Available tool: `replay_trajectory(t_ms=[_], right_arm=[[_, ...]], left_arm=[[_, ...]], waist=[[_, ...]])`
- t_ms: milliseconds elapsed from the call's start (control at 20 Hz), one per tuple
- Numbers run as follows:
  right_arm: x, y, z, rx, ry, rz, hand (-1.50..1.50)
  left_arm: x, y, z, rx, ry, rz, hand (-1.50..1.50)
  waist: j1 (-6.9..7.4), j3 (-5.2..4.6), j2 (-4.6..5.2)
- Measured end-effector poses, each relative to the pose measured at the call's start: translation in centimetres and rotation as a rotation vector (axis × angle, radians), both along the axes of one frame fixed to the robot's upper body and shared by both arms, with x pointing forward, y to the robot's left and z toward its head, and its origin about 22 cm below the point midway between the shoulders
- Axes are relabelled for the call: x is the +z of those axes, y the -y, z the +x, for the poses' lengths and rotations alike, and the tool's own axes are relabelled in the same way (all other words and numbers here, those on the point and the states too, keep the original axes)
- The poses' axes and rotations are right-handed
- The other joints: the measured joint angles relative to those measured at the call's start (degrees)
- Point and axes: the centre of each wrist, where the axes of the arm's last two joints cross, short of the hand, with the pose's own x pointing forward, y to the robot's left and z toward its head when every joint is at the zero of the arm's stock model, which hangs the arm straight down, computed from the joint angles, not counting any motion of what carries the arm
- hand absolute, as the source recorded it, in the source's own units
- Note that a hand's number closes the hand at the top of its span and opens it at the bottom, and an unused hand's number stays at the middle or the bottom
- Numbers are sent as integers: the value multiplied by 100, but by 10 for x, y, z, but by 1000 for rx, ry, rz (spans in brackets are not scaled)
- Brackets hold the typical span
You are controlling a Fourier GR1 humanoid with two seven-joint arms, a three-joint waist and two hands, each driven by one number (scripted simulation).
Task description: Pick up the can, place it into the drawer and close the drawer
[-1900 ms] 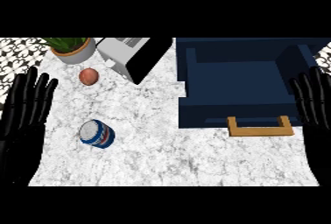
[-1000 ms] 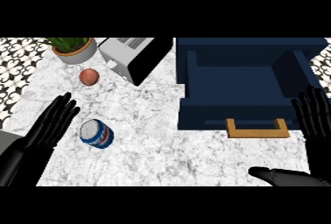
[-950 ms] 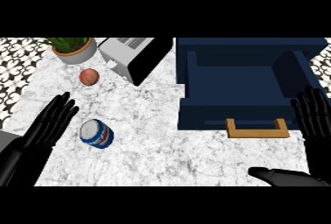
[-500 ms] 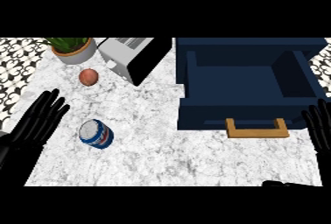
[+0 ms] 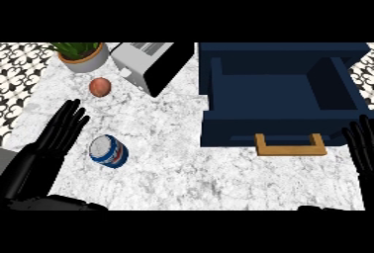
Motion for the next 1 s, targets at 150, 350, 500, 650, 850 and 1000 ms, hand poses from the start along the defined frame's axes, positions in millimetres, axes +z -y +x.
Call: replay_trajectory(t_ms=[150, 350, 500, 650, 850, 1000], right_arm=[[-2, -1, 2, -2, 4, -5, -150], [-13, 5, -2, -6, 5, -4, -150], [-7, 9, -6, -6, 2, -7, -150], [-8, 9, -6, -5, 8, -3, -150], [-8, 9, -2, -2, 7, -7, -150], [-13, 15, -2, -5, 7, -2, -150]], left_arm=[[-12, -2, 4, 4, -4, 5, -150], [-24, -5, 14, 9, -10, 9, -150], [-41, -7, 15, 17, -15, 7, -150], [-48, -6, 18, 27, -27, 6, -150], [-61, -12, 19, 47, -34, 13, -150], [-74, -18, 23, 60, -39, 21, -150]], waist=[[4, 0, 0], [-2, 0, 0], [-1, 0, 1], [1, -1, 0], [5, 0, 1], [1, 0, 1]])
